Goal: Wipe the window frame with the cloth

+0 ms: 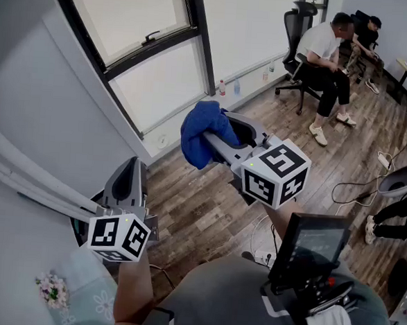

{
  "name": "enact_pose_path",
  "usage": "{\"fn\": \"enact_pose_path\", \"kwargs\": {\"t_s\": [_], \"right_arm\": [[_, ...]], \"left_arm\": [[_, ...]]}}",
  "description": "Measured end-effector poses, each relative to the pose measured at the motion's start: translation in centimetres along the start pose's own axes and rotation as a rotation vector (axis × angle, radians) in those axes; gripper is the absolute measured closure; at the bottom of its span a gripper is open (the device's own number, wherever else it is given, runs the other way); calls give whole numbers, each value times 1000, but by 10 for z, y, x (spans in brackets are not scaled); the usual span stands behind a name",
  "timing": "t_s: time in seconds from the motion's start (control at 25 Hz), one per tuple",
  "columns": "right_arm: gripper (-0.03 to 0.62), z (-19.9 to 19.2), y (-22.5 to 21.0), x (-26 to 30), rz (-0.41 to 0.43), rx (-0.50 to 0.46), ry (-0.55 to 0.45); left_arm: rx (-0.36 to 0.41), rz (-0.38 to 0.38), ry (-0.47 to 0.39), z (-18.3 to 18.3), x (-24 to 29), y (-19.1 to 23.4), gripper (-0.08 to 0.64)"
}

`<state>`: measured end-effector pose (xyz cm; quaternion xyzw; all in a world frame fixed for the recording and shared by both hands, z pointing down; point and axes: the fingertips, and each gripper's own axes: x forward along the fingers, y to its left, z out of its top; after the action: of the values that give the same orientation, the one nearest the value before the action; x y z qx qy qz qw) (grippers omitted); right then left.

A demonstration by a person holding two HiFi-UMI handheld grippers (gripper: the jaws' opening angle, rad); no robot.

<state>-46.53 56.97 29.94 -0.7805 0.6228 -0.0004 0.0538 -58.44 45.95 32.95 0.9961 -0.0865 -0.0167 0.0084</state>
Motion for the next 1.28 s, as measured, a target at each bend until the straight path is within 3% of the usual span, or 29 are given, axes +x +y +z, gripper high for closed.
{"fn": "enact_pose_path", "kwargs": {"t_s": [0.6,0.8,1.04,1.28], "right_arm": [[423,5,10,5,-21,9,-11],[423,-6,15,-1,-29,3,-9],[423,-2,23,9,-36,8,-25],[423,-6,40,22,-46,17,-24]], "left_arm": [[6,-45,-10,5,-2,3,551],[-93,-75,-28,-1,-9,2,551],[-15,-74,-15,2,-10,13,551],[-111,-114,-66,1,-21,34,551]]}}
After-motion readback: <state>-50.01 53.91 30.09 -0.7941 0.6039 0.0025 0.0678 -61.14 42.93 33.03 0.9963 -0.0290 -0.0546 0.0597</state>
